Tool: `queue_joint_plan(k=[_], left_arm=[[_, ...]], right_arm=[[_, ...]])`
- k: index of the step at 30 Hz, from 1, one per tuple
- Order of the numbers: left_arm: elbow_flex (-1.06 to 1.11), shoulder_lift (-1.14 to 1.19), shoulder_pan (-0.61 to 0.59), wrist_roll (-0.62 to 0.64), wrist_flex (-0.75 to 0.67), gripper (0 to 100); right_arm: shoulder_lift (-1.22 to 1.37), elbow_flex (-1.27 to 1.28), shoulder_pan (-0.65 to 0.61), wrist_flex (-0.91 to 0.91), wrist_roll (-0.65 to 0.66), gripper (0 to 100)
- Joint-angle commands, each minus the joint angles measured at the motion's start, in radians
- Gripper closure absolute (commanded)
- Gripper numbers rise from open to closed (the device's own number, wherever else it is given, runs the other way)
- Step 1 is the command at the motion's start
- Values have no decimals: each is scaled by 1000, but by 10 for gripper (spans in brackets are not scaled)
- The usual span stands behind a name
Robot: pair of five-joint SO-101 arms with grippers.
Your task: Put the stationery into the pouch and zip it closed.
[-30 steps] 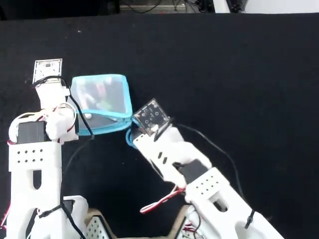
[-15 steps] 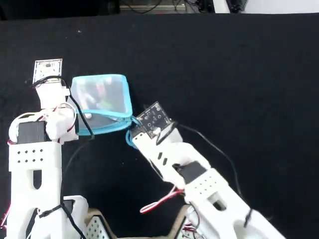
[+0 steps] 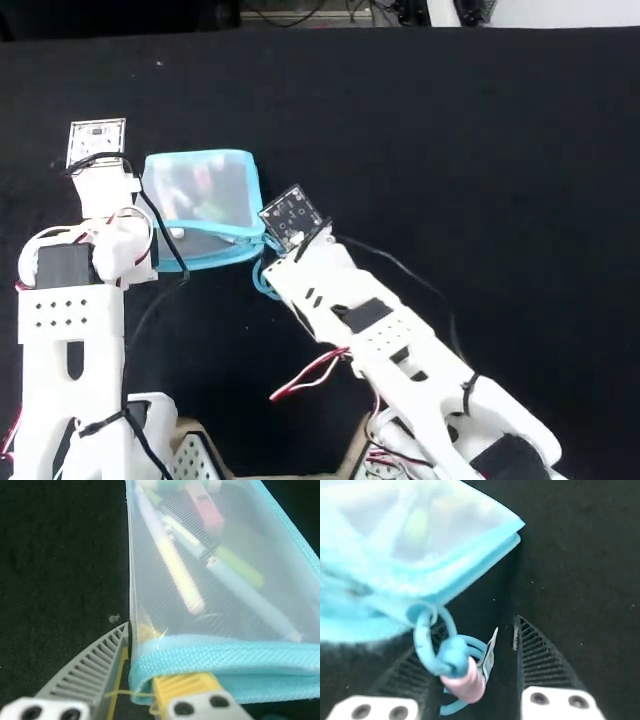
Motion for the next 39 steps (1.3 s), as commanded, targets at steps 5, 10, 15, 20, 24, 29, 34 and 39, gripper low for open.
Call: queue_joint_plan(k=[5, 10, 15, 20, 24, 29, 34, 39], left_arm=[[-21, 8, -15, -6, 5, 967], [-21, 8, -15, -6, 5, 967], [-19, 8, -15, -6, 5, 967], [-22, 8, -15, -3, 5, 967], [-25, 8, -13, -3, 5, 967], [-45, 8, 16, -2, 6, 967], [-151, 9, 81, 0, 92, 966], [-269, 20, 84, 0, 147, 964]], right_arm=[[-157, 12, 14, -17, -5, 828], [-180, 25, 12, -17, -3, 872], [-186, 25, 18, -15, -3, 982], [-199, -19, 114, 9, 54, 988], [-257, -147, 143, 270, 61, 988], [-308, -400, 143, 643, 61, 988], [-308, -547, 143, 790, 61, 988], [-308, -613, 95, 864, 63, 988]])
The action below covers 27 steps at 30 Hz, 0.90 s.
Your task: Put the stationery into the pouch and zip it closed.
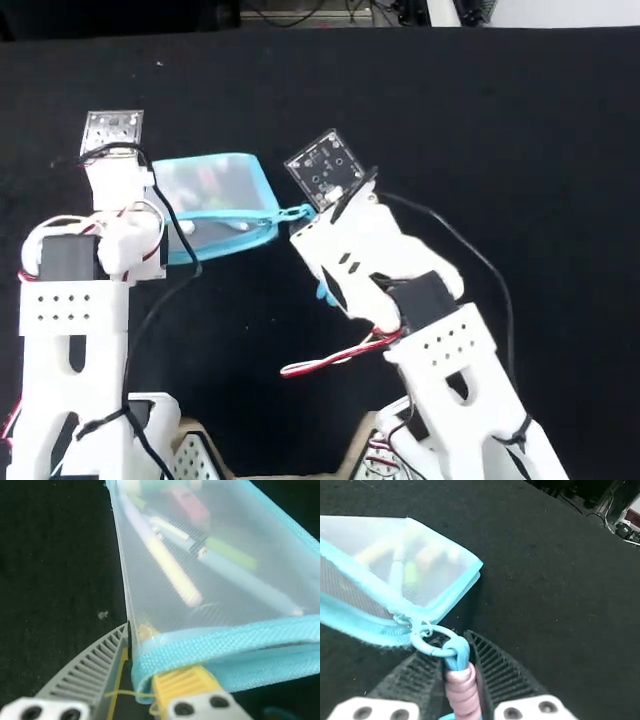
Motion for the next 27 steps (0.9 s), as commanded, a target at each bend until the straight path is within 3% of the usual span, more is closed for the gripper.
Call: queue_joint_plan(k=[1, 6, 20, 27], left_arm=[[-157, 3, 16, -5, 38, 951], [-271, 5, 30, -5, 75, 841], [-512, -8, 24, -11, 78, 837], [-599, -46, -71, -37, 206, 837]], right_arm=[[-42, -101, -41, 46, 15, 988], [-42, -154, -141, 101, 74, 988], [-41, -309, -140, 92, 75, 988], [-24, -311, -140, 49, 75, 988]])
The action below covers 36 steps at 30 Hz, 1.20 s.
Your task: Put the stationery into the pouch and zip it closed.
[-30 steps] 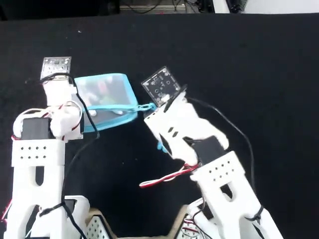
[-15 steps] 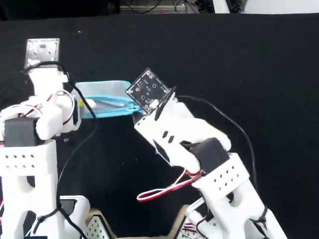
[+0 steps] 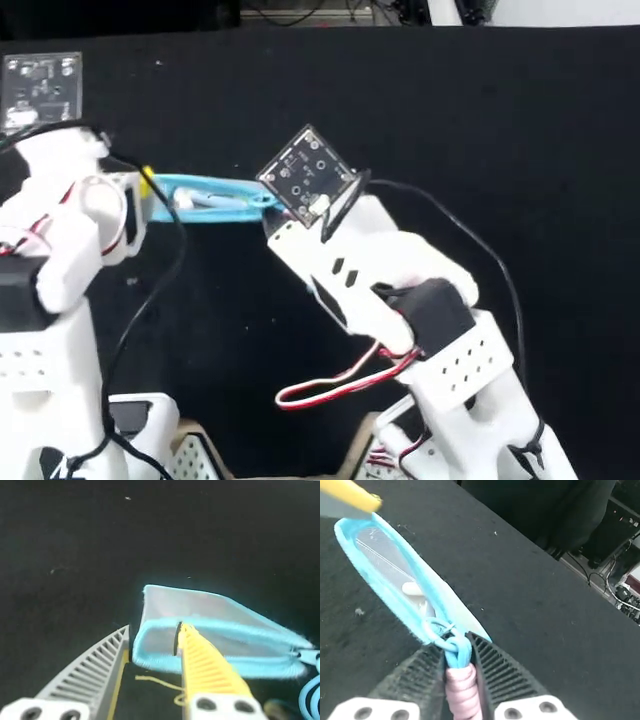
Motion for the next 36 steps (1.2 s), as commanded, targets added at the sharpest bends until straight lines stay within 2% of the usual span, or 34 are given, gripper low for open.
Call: queue_joint_plan(k=[1, 5, 10, 17, 21, 25, 31, 36], left_arm=[[-94, -48, -58, -64, 68, 837], [-140, -58, -87, -181, 184, 837], [21, -60, -82, -295, 186, 837], [401, -78, -81, -273, -169, 837], [503, -92, -81, -140, -390, 837], [564, -94, -41, -17, -580, 837], [575, -95, 119, 28, -644, 837], [585, -97, 119, 25, -634, 837]], right_arm=[[-5, -82, -15, -44, 8, 988], [96, -153, -15, -34, 6, 988], [162, -237, -20, 6, 6, 988], [163, -295, -21, 74, 8, 988], [162, -294, -23, 115, 8, 988], [162, -295, -83, 115, 8, 988], [160, -295, -180, 112, 8, 987], [160, -295, -178, 112, 8, 987]])
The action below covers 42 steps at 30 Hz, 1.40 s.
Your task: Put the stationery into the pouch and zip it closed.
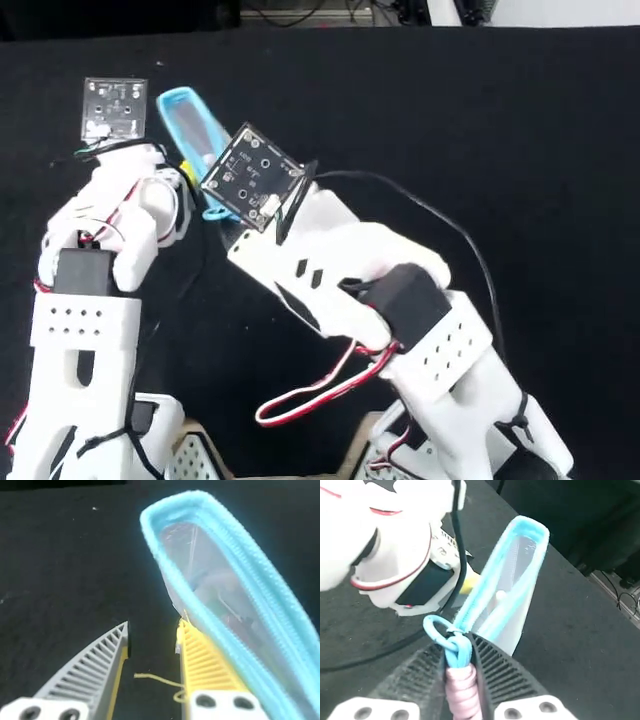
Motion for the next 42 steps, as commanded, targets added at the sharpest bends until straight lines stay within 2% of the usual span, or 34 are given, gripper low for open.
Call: queue_joint_plan(k=[1, 5, 9, 16, 20, 24, 27, 30, 35, 38, 42], left_arm=[[-21, -31, -18, 5, 25, 837], [-104, -51, -91, 3, 201, 836], [-205, -94, -110, -40, 405, 834], [-248, -169, -93, -180, 640, 833], [-240, -216, 2, -242, 712, 833], [-231, -258, 73, -190, 706, 828], [-199, -298, 133, -117, 703, 773], [-153, -361, 142, -84, 675, 744], [1, -489, 143, 9, 545, 740], [134, -569, 150, 77, 404, 739], [286, -655, 150, 86, 250, 739]], right_arm=[[2, -70, -20, 0, 8, 987], [8, -68, -20, -21, 8, 987], [8, -42, -20, -101, 8, 987], [8, -30, -20, -118, 8, 987], [7, -30, -20, -120, 8, 987], [4, -30, -20, -101, 8, 987], [4, -30, -20, -97, 8, 987], [4, -33, 8, -97, 8, 987], [4, -31, 69, -98, 8, 987], [4, -31, 86, -98, 2, 987], [4, -31, 83, -98, 2, 987]])
